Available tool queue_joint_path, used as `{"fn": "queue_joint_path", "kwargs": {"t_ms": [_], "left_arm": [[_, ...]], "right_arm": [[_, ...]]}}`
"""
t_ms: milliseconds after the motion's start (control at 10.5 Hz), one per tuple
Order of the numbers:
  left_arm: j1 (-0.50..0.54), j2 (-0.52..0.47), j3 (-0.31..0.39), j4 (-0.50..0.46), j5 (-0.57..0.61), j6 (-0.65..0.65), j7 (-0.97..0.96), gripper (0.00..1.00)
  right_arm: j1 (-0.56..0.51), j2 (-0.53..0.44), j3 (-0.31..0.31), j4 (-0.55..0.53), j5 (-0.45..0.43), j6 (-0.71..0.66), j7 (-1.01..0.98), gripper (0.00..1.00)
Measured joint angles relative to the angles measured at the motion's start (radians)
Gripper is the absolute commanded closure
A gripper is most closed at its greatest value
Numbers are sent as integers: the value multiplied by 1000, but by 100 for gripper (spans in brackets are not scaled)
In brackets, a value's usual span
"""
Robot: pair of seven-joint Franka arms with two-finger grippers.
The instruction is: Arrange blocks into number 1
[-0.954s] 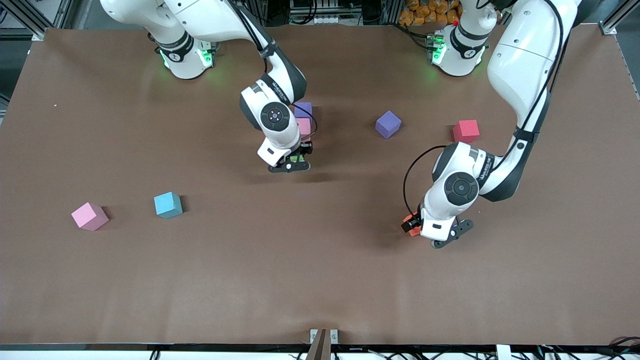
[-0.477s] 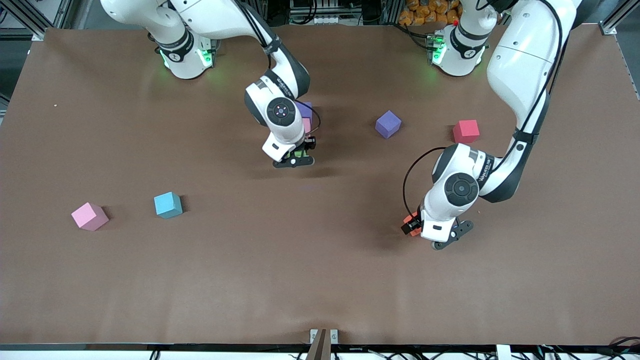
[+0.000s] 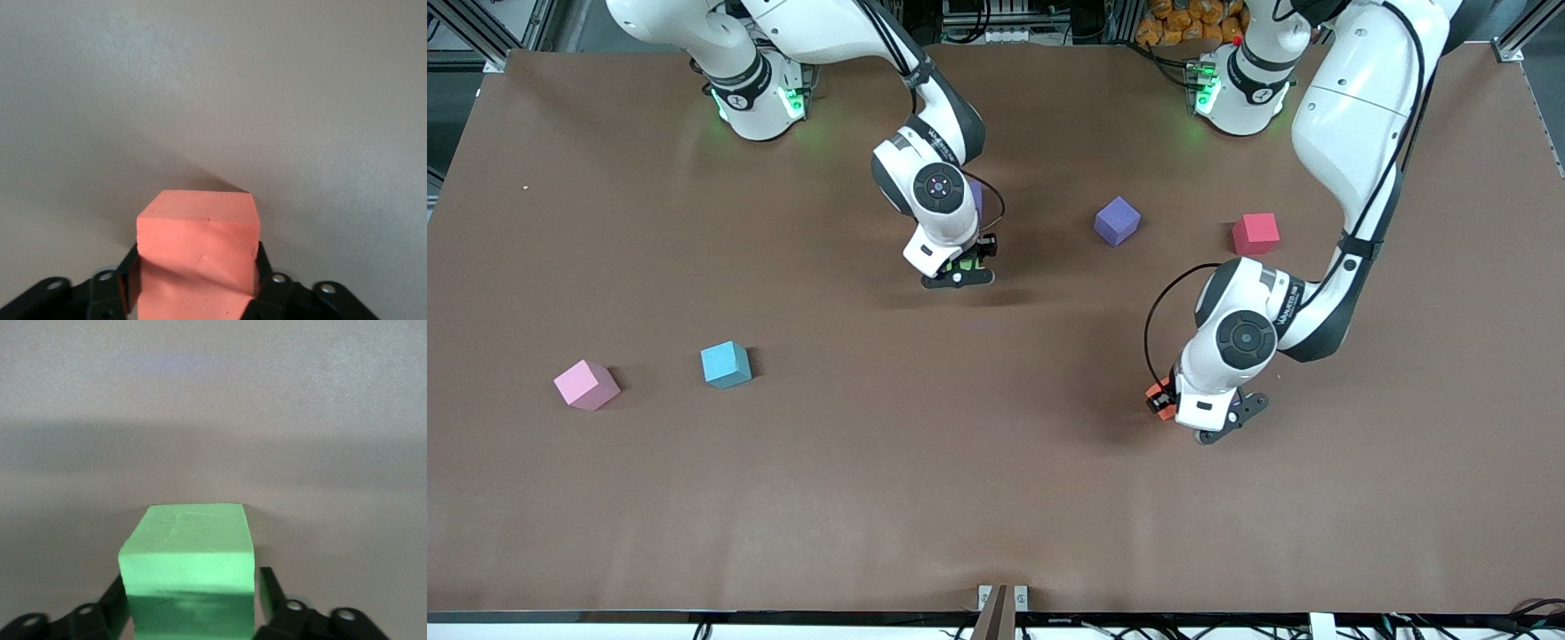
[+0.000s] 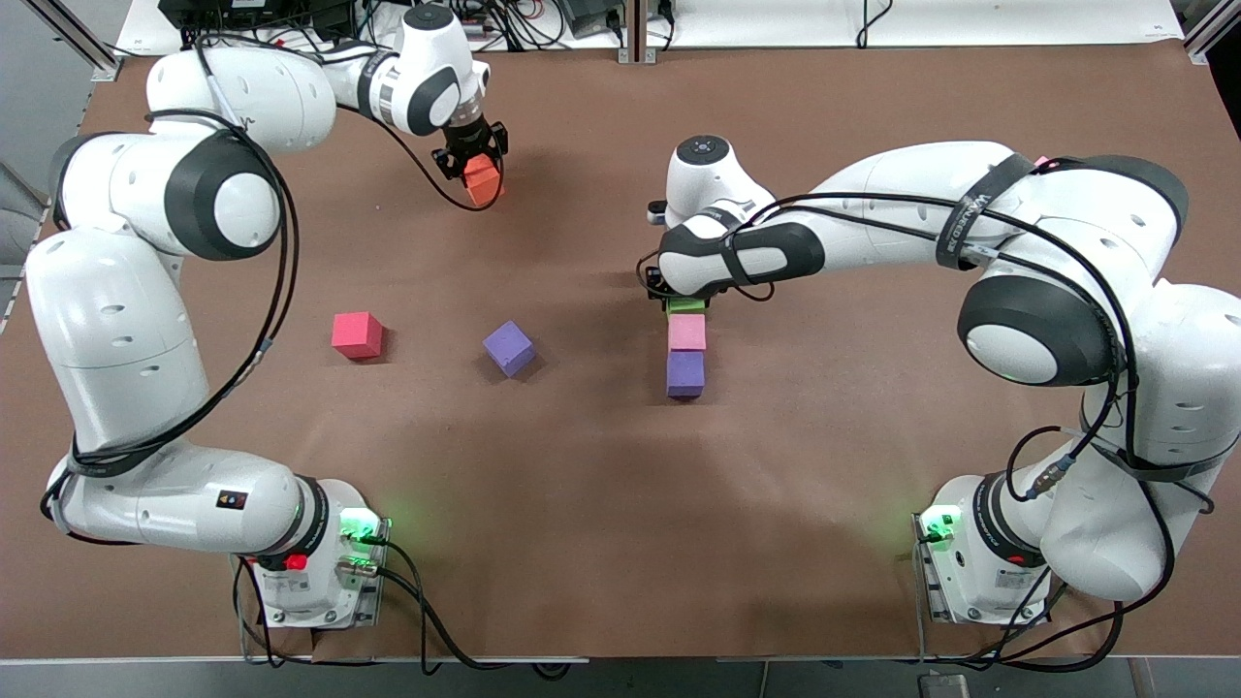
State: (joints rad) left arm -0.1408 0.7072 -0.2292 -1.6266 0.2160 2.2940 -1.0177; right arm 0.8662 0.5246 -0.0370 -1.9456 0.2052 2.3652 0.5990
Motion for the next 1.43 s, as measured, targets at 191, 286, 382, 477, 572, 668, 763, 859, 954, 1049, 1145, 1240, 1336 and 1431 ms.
{"fn": "queue_joint_path", "kwargs": {"t_ms": [191, 286, 382, 477, 572, 668, 763, 859, 954, 1049, 1145, 1240, 1336, 1431], "left_arm": [[3, 0, 0, 1, 0, 0, 0, 100], [-1, 0, -2, 2, 1, 0, 1, 100], [-12, 0, -7, 4, 5, 2, 3, 100], [-34, -2, -14, 7, 14, 4, 3, 100], [-73, -5, -18, 12, 18, 5, 2, 100], [-123, -7, -20, 22, 18, 5, -7, 100], [-172, -8, -22, 32, 18, 5, -29, 100], [-217, -10, -24, 38, 18, 5, -57, 100], [-265, -9, -26, 44, 18, 6, -94, 100], [-315, -8, -27, 56, 14, 6, -128, 100], [-364, -3, -27, 76, 4, 6, -148, 100], [-412, 11, -26, 107, -11, 6, -154, 100], [-452, 32, -26, 139, -16, 6, -157, 100], [-486, 57, -25, 163, -16, 6, -159, 100]], "right_arm": [[-8, -35, -4, 0, 0, -5, 3, 0], [-27, -71, -8, 0, 0, -31, 6, 0], [-65, -116, -11, 0, 0, -67, 9, 0], [-119, -163, -14, -1, -2, -98, 8, 0], [-186, -205, -16, -1, -17, -120, -14, 0], [-263, -235, -18, -2, -33, -133, -90, 0], [-351, -251, -20, -2, -37, -144, -214, 0], [-444, -251, -22, -2, -39, -153, -355, 0], [-535, -241, -23, -2, -40, -155, -498, 0], [-611, -218, -24, 5, -43, -154, -629, 0], [-663, -183, -24, 24, -53, -150, -733, 0], [-688, -139, -24, 56, -87, -144, -805, 0], [-693, -99, -24, 89, -136, -138, -837, 0], [-693, -68, -23, 116, -177, -132, -862, 0]]}}
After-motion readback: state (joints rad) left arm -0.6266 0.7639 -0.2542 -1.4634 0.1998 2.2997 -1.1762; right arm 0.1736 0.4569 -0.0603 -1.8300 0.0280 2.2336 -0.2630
